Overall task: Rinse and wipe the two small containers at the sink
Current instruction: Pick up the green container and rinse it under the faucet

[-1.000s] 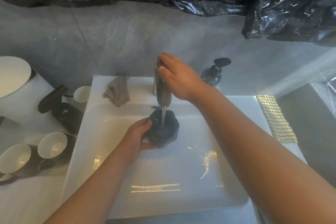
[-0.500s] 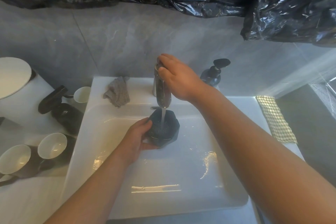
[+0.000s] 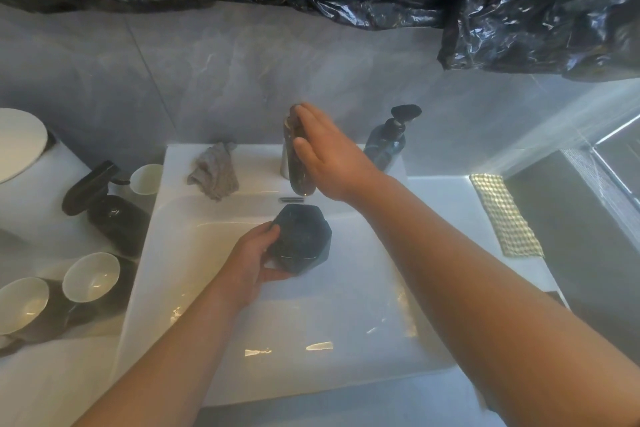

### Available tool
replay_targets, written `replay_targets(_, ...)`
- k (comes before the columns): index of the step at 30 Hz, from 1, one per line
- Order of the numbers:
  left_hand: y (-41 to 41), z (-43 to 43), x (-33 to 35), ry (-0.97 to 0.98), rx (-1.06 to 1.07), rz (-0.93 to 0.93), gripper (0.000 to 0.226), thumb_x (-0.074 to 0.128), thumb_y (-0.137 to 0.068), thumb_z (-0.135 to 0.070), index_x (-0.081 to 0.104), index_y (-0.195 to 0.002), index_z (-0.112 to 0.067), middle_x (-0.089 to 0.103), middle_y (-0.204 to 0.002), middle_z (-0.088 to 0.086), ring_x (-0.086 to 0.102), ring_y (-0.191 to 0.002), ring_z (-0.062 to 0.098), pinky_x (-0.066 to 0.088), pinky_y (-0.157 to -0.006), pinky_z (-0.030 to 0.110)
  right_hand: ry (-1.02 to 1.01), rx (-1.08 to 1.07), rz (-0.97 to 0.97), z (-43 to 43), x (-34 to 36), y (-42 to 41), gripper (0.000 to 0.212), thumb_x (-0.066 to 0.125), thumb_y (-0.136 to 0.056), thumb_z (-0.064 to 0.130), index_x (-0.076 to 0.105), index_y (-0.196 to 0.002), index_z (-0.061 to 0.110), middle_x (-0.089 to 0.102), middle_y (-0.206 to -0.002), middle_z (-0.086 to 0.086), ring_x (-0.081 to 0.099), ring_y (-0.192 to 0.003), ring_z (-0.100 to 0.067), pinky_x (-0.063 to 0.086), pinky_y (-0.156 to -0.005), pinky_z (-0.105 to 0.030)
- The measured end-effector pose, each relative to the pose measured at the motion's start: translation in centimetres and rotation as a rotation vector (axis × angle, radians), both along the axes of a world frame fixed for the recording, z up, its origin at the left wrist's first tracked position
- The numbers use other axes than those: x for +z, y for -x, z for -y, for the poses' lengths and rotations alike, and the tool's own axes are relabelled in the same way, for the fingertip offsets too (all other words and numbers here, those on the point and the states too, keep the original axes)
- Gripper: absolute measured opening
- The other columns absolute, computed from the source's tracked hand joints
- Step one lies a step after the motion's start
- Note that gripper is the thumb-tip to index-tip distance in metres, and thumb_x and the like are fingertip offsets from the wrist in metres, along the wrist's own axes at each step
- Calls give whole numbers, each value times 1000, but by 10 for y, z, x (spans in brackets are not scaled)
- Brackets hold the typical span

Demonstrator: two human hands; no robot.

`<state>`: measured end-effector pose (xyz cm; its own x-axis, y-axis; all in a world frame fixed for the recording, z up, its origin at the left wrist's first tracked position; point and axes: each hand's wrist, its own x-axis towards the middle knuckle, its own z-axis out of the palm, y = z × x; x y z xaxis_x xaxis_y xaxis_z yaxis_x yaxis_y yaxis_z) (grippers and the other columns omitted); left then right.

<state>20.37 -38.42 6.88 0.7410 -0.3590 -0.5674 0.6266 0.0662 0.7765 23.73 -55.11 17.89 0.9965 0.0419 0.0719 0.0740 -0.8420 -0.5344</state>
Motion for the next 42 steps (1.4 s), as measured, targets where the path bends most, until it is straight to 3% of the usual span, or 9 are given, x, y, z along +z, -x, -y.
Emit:
replay_targets(4,5,-3,2,1,-29,39,23,48,-103,-20,71,-101,-21,77,-78,-12,73,-70,4,61,-57,37,-138,-139,-35,-1,-3,23,53,39,-100,37,33,-150,21,44,-148,-2,48,-128,-22,43,-109,-48)
replay_targets(6,8,-5,2,-16,-22,49,23,49,-102,-21,72,-99,-22,77,-81,-9,71,-78,11,61,-65,42,-195,-276,-50,3,-8,50,50,44,-103,34,34,-152,26,45,-151,2,48,-134,-20,37,-114,-33)
replay_targets(9,16,-7,0,-16,5,53,26,49,-101,-22,75,-95,-23,77,-83,-7,68,-84,15,56,-79,51,-198,-462,-133,10,-25,98,40,49,-103,24,51,-143,20,58,-137,2,56,-122,-16,29,-80,-3)
replay_targets(14,36,-5,-7,28,70,50,29,45,-102,-23,74,-98,-21,78,-86,-3,69,-80,16,56,-72,43,-544,-517,-295,15,-87,128,38,50,-93,24,62,-106,-9,59,-92,-9,57,-85,-26,46,-79,-37)
replay_targets(22,63,-7,-28,12,93,100,38,41,-104,-28,77,-101,-20,79,-98,1,71,-88,18,56,-79,48,-785,-309,-438,9,-120,137,57,36,-86,49,62,-109,5,69,-112,-16,64,-83,-26,49,-69,-30)
replay_targets(29,77,-13,-42,-34,121,111,37,40,-104,-32,70,-120,-17,73,-109,8,68,-88,23,59,-69,41,-823,-339,-326,-7,-148,149,26,41,-101,27,54,-88,9,55,-89,-6,52,-76,-23,44,-58,-26)
replay_targets(34,82,-9,-36,-33,103,89,36,42,-104,-29,68,-123,-11,70,-112,14,66,-89,26,61,-75,49,-750,-359,-320,-9,-162,153,14,42,-101,5,50,-93,13,48,-84,5,49,-69,-5,38,-42,-5)
replay_targets(38,81,-8,-38,0,60,121,34,44,-105,-24,68,-117,-4,72,-101,15,71,-82,28,62,-63,45,-760,-385,-274,-7,-166,150,25,47,-97,1,49,-79,18,50,-84,0,55,-75,-13,45,-51,-10)
replay_targets(42,83,-8,-38,-11,-27,239,36,38,-108,-25,67,-102,-6,78,-80,12,76,-69,24,60,-79,52,-871,-355,-269,-4,-165,155,26,38,-101,17,61,-89,16,62,-84,-5,63,-85,-27,55,-66,-32)
